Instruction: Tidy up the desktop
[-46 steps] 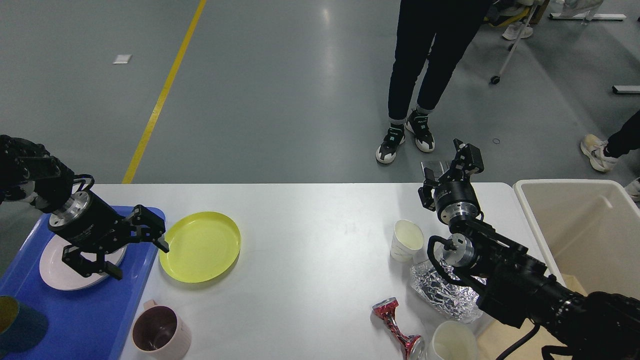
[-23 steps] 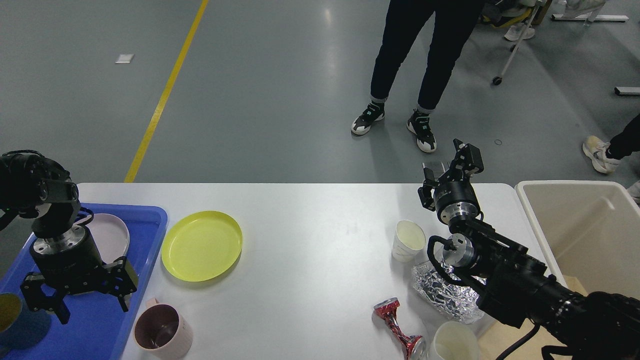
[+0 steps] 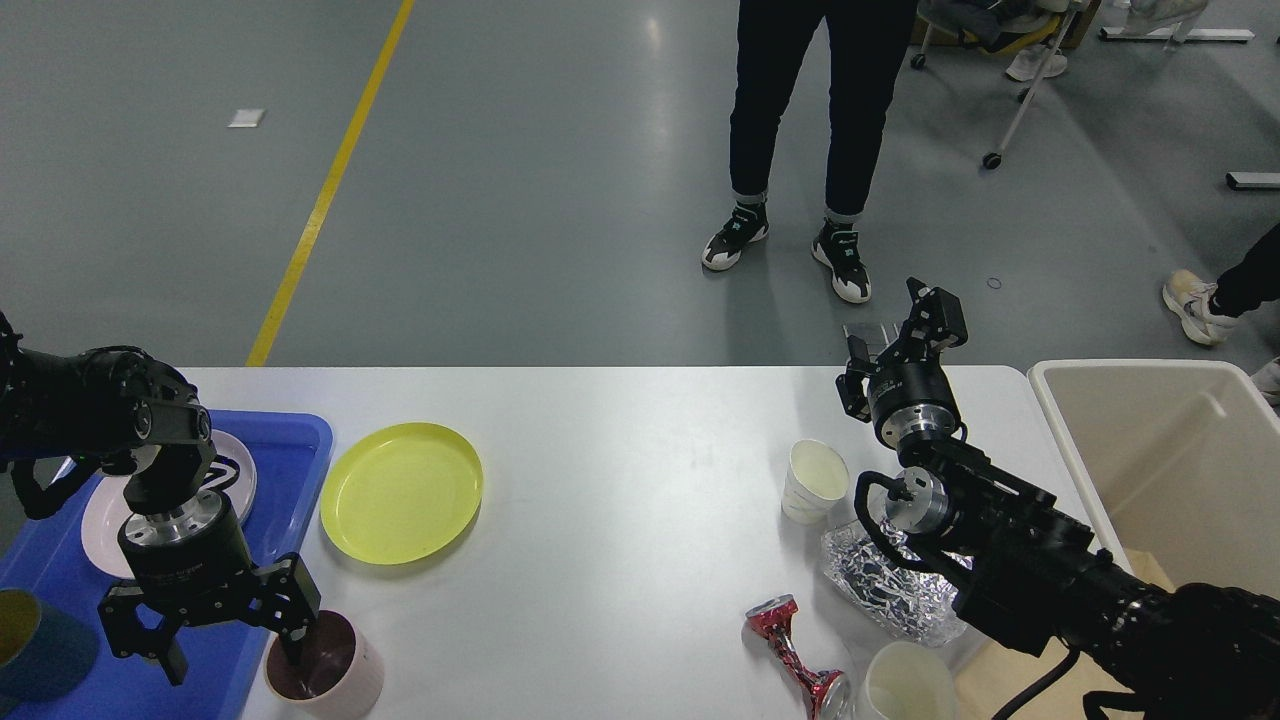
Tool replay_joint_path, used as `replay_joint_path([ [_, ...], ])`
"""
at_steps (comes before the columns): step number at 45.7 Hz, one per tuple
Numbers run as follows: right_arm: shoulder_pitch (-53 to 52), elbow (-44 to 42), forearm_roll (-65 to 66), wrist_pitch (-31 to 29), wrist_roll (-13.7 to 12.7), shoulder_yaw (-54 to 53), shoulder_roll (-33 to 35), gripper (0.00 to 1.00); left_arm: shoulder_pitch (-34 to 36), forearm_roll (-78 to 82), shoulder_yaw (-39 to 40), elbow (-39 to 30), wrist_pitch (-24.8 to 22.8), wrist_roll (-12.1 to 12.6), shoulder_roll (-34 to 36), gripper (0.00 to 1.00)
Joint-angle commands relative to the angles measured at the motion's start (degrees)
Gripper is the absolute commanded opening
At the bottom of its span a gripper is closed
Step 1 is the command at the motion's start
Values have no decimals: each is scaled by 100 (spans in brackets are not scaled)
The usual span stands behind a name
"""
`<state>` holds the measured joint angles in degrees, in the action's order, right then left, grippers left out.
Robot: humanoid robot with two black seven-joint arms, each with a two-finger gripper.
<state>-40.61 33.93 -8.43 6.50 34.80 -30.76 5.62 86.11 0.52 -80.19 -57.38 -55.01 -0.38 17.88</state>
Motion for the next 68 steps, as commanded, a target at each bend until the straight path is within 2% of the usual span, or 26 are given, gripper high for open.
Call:
replay_joint_path([
  [1,0,0,0,0,0,0,0,100,-129,1,12,69,1,-6,-21,100],
  [14,0,0,0,0,0,0,0,100,-349,-8,21,245,1,-15,-109,96],
  [24,0,0,0,0,0,0,0,100,-542,-17,249,420,1,-15,-197,65],
  [30,0,0,0,0,0,0,0,100,-657,-17,258,640,1,-15,-302,55],
  [37,0,0,0,0,0,0,0,100,-683,-17,284,799,1,-15,-320,47],
  [47,0,0,0,0,0,0,0,100,-815,-8,548,913,1,-6,-373,23],
  [51,0,0,0,0,0,0,0,100,-815,-8,557,913,1,3,-399,18],
  [56,0,0,0,0,0,0,0,100,-815,-8,557,904,1,55,-434,1],
  [68,0,0,0,0,0,0,0,100,-727,-8,803,904,1,108,-399,0],
])
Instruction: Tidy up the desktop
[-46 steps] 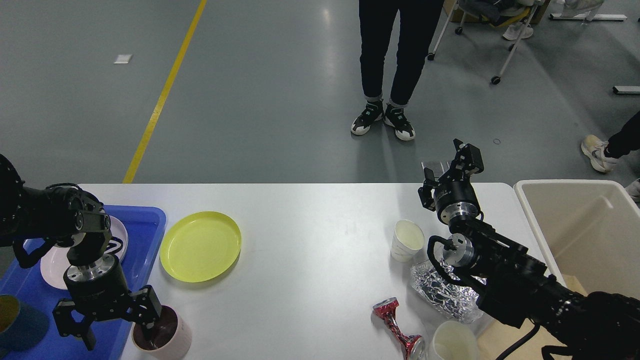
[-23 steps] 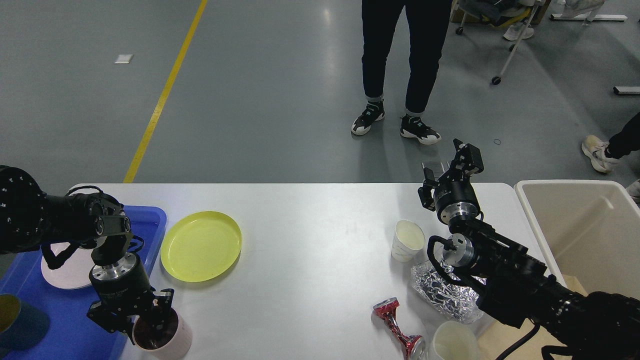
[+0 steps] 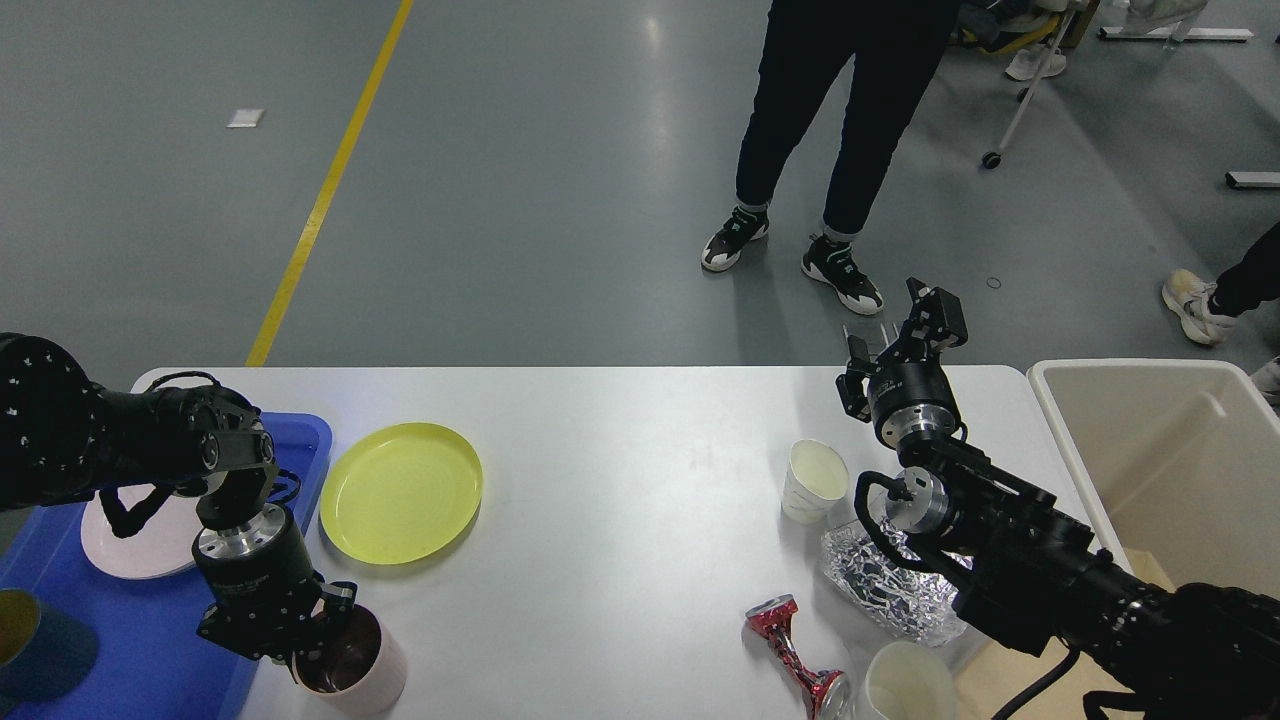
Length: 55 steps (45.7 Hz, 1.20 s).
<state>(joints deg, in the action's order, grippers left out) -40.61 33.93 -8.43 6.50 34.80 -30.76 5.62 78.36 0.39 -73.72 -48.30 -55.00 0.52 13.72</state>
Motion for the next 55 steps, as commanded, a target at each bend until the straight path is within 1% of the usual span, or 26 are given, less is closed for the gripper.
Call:
replay_joint_path([
  [1,0,0,0,0,0,0,0,100,74,5,183,-4,0,19,16,0],
  [5,0,0,0,0,0,0,0,100,215,5,236,-4,0,133,60,0],
  [8,0,0,0,0,0,0,0,100,574,5,227,-30,0,212,139,0],
  [17,0,0,0,0,0,0,0,100,918,5,227,-74,0,212,552,0],
  [26,0,0,0,0,0,0,0,100,1111,57,218,-92,0,247,1246,0],
  [31,0,0,0,0,0,0,0,100,1094,84,165,-92,0,317,1563,0],
  [44,0,0,0,0,0,0,0,100,927,119,121,13,0,520,2644,0],
  [49,0,0,0,0,0,0,0,100,673,145,130,119,0,528,2741,0],
  [55,0,0,0,0,0,0,0,100,128,137,200,435,0,520,2697,0],
])
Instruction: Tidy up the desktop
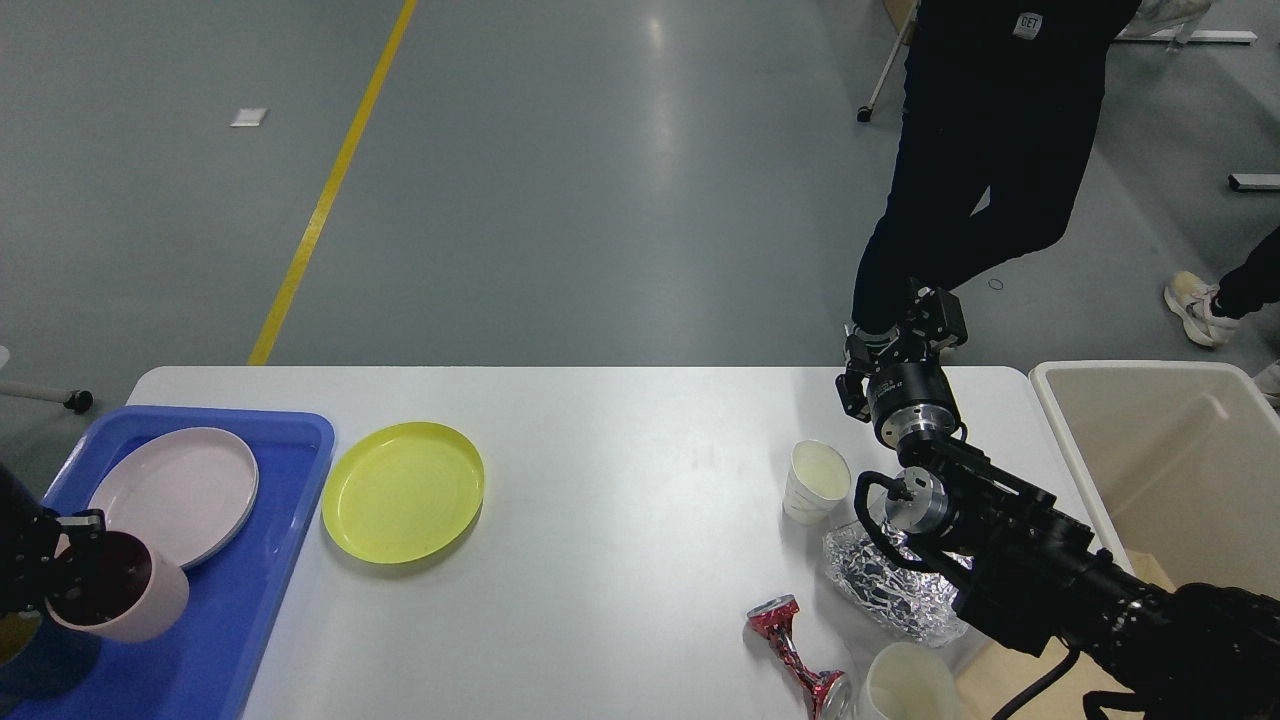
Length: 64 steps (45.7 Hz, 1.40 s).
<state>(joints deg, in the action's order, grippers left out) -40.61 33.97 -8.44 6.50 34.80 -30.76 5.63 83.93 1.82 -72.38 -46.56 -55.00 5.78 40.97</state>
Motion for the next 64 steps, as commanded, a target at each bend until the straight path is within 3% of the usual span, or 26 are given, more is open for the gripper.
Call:
replay_joint_path([
  [1,0,-4,0,0,0,0,0,100,-509,-6,84,340,0,-16,-36,0],
  [14,0,-4,0,0,0,0,0,100,-1239,-6,523,851,0,-7,-195,0],
  [31,0,-4,0,0,0,0,0,100,-1283,-6,568,851,0,-7,-318,0],
  [35,0,-4,0,0,0,0,0,100,-1327,-6,576,851,0,11,-344,4],
  [54,0,-4,0,0,0,0,0,100,-1397,-6,691,851,0,2,-467,44],
  [62,0,-4,0,0,0,0,0,100,-1283,-15,647,842,0,-16,-467,81],
  [64,0,-4,0,0,0,0,0,100,-1204,-15,585,842,0,-16,-467,86],
])
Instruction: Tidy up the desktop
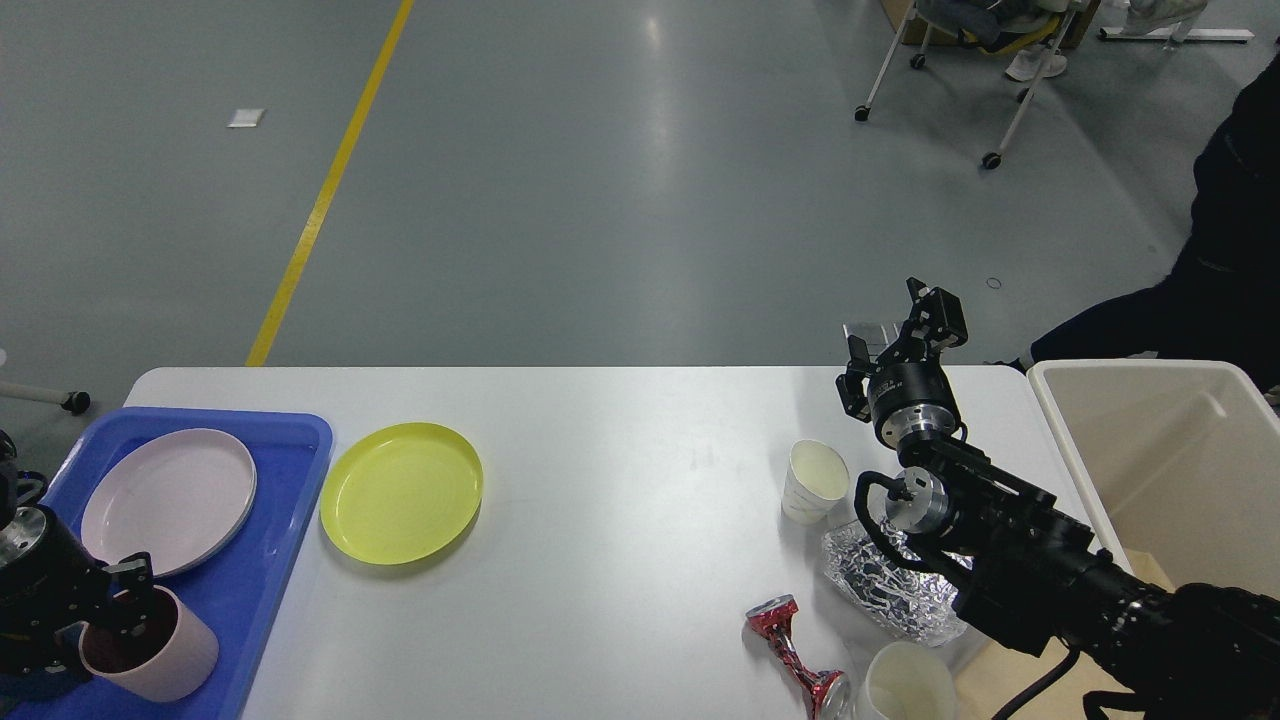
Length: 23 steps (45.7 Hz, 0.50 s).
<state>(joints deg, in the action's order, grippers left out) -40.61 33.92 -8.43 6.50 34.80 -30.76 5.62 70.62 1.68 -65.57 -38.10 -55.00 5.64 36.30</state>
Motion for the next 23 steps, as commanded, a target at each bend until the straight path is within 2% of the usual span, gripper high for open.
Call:
replay_joint_path([
  [1,0,0,0,0,0,0,0,100,171,8,-114,-13,0,-1,0,87],
  [7,0,0,0,0,0,0,0,100,461,8,-403,-118,0,-1,9,91],
  [14,0,0,0,0,0,0,0,100,1085,-1,-1107,-233,0,-80,0,92],
  [23,0,0,0,0,0,0,0,100,1595,-97,-1160,-233,0,-107,-166,92],
])
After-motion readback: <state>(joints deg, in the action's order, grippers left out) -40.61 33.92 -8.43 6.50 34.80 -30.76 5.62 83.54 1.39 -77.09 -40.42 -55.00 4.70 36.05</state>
